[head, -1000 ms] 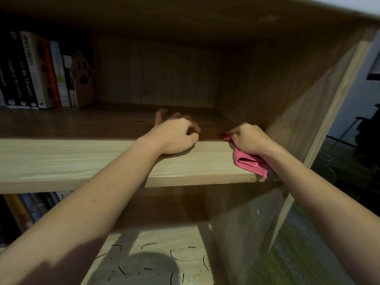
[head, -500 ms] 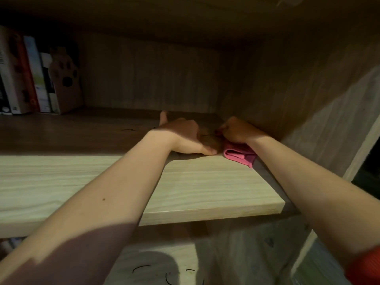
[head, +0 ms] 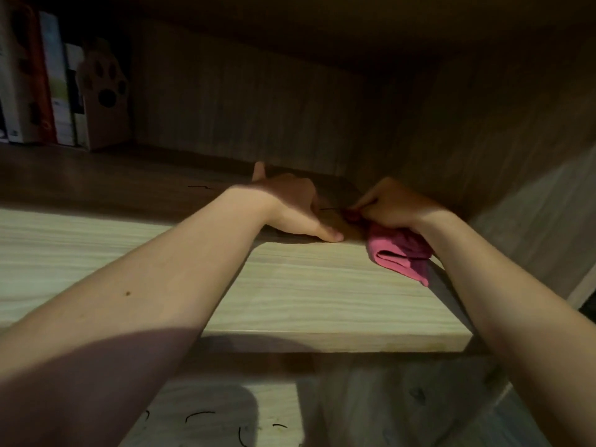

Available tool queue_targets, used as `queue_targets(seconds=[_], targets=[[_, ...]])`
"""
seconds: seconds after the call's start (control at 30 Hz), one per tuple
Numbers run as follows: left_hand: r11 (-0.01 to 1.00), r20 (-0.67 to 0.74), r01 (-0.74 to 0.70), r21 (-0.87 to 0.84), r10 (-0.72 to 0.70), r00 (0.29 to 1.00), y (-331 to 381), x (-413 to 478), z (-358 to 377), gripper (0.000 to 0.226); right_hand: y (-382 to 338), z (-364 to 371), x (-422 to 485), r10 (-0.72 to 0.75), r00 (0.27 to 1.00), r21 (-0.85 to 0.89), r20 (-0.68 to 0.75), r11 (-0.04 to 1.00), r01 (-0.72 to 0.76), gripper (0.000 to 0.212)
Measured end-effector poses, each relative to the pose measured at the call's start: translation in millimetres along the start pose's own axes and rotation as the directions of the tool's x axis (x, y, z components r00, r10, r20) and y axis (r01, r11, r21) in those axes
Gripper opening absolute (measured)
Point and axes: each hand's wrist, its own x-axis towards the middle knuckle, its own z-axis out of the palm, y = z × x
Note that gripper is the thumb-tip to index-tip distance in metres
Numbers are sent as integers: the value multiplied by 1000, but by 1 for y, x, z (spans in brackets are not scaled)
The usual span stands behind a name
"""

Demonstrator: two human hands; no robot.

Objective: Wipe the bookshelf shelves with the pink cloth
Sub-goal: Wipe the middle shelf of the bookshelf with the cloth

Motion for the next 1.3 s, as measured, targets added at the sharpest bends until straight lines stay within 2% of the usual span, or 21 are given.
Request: queue_targets(seconds=[0.13, 0.2, 0.3, 0.37, 0.43, 0.5, 0.7, 0.8, 0.9, 0.97, 1.07, 1.13, 1.2, 1.3], targets=[[1000, 6, -8, -9, 8, 1000, 2, -3, -1, 61, -4, 9, 14, 140, 988, -139, -71, 979, -149, 20], [1000, 5, -2, -6, 2, 1000, 2, -3, -1, 60, -6, 10, 13, 111, 992, -168, -55, 979, -119, 23], [1000, -2, 4, -15, -4, 1000, 2, -2, -1, 60, -3, 1, 3, -4, 999, -106, 38, 994, 8, 28], [1000, 4, 20, -20, -20, 1000, 2, -2, -1, 62, -2, -1, 2, 22, 999, -62, 36, 998, -20, 23], [1000, 9, 14, -12, -14, 1000, 2, -2, 0, 63, 2, 2, 11, 104, 994, -20, -32, 994, -104, 23], [1000, 7, 7, -14, -6, 1000, 1, -1, -1, 61, 1, 7, 17, 135, 990, -38, -47, 990, -137, 24], [1000, 8, 25, -6, -25, 1000, 3, 0, -3, 62, -11, 7, 8, -111, 993, -10, 37, 994, 112, 29], [998, 4, 55, 4, -55, 998, -2, -2, -4, 64, -10, 6, 10, -80, 996, 85, 27, 993, 77, 28], [997, 10, 72, -13, -72, 997, -7, -3, -6, 62, -10, 9, 13, -14, 1000, 8, -7, 1000, 14, 28], [997, 13, 74, -25, -73, 997, -6, -3, -6, 60, -13, 11, 11, -70, 997, -55, 12, 996, 71, 31], [996, 11, 82, -41, -81, 997, -6, -3, -6, 56, -21, 11, 7, -182, 982, 22, 59, 983, 181, 34], [994, 9, 94, -46, -94, 996, -8, -3, -6, 58, -19, 8, 7, -148, 988, 78, 48, 986, 144, 31], [994, 8, 102, -38, -102, 995, -10, -4, -5, 60, -12, 5, 9, -55, 998, 100, 10, 994, 54, 29], [994, 18, 108, -28, -108, 994, -13, -5, -5, 63, -11, 7, 8, -38, 999, 14, 3, 999, 38, 29]])
